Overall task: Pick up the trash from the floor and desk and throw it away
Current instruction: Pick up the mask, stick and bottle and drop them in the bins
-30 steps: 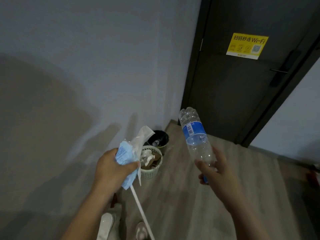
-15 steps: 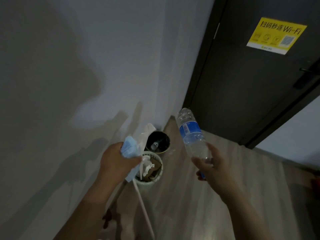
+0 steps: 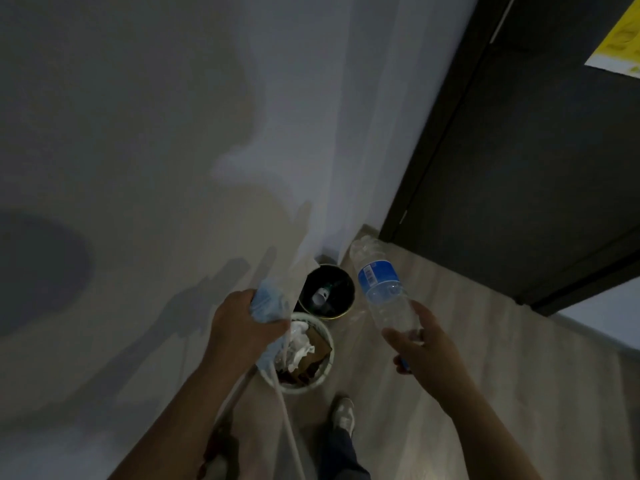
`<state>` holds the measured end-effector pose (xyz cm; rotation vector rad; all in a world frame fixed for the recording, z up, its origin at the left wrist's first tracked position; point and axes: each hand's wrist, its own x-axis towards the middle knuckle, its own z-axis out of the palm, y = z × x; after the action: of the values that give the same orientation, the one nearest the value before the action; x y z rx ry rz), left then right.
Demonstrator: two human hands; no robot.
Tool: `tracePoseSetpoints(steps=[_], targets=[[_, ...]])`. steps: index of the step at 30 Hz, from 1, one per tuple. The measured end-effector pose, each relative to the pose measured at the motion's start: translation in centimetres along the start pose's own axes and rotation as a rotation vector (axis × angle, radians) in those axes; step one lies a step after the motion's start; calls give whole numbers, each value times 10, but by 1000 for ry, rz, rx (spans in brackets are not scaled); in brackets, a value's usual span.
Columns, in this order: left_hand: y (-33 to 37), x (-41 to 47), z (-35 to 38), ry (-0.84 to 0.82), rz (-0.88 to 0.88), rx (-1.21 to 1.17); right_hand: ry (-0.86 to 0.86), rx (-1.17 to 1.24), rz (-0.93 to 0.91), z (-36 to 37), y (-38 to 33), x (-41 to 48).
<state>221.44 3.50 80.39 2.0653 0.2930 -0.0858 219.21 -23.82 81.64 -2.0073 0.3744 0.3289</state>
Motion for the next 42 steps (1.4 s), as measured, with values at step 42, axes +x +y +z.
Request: tracePoseSetpoints(steps=[42], targets=[[-373,274,281,-454,-324,475,-144,-284,268,214,280,437]])
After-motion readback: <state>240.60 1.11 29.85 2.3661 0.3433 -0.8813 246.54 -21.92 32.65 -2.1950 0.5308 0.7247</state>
